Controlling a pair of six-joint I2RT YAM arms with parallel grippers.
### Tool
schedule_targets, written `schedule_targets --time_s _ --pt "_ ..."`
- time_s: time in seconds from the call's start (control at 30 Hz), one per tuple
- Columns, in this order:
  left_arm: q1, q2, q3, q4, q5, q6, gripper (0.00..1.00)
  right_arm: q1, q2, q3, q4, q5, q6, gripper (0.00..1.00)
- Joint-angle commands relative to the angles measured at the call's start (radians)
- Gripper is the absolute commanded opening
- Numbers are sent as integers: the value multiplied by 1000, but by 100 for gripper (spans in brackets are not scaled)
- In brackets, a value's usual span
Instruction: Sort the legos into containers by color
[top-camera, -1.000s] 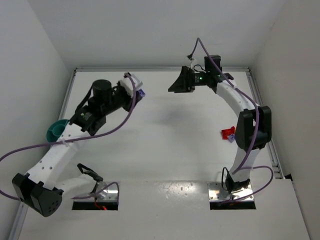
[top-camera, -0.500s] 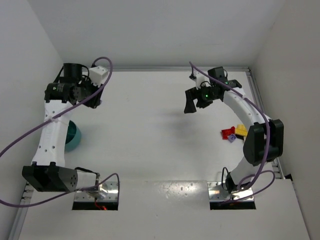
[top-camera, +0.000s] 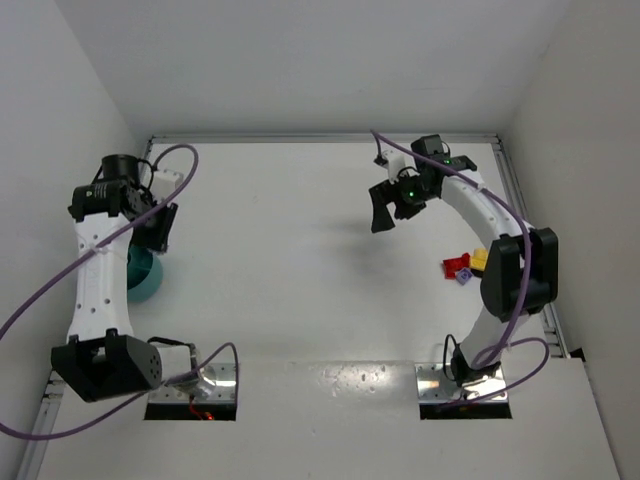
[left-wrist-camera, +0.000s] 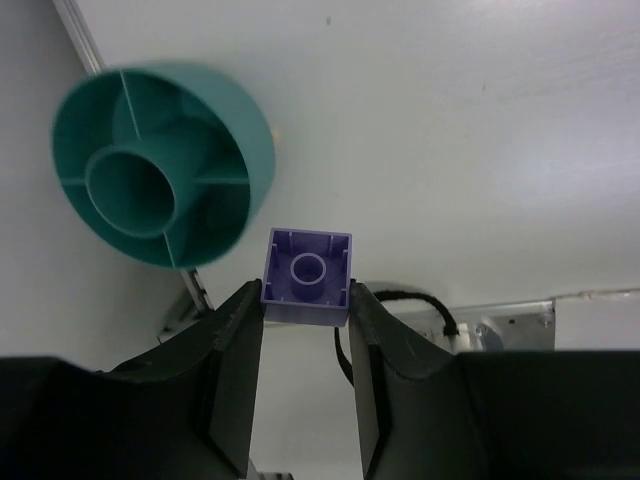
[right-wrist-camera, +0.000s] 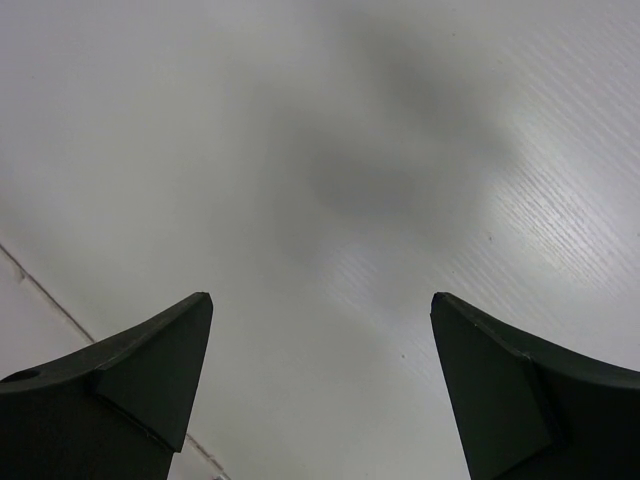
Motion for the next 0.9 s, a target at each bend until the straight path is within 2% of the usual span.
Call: schedule_targets --time_s 0.0,0.2,0.53,0.87 --pt "43 -102 -78 -36 -58 -52 25 1 38 62 -43 13 -68 91" --pt "114 -156 -205 -36 -104 -38 25 11 76 110 -80 33 -90 91" --pt "206 -107 -214 0 -94 -130 25 20 159 182 -143 74 -121 91" --pt "281 -86 -246 76 -152 -219 29 30 190 205 -152 113 -139 91"
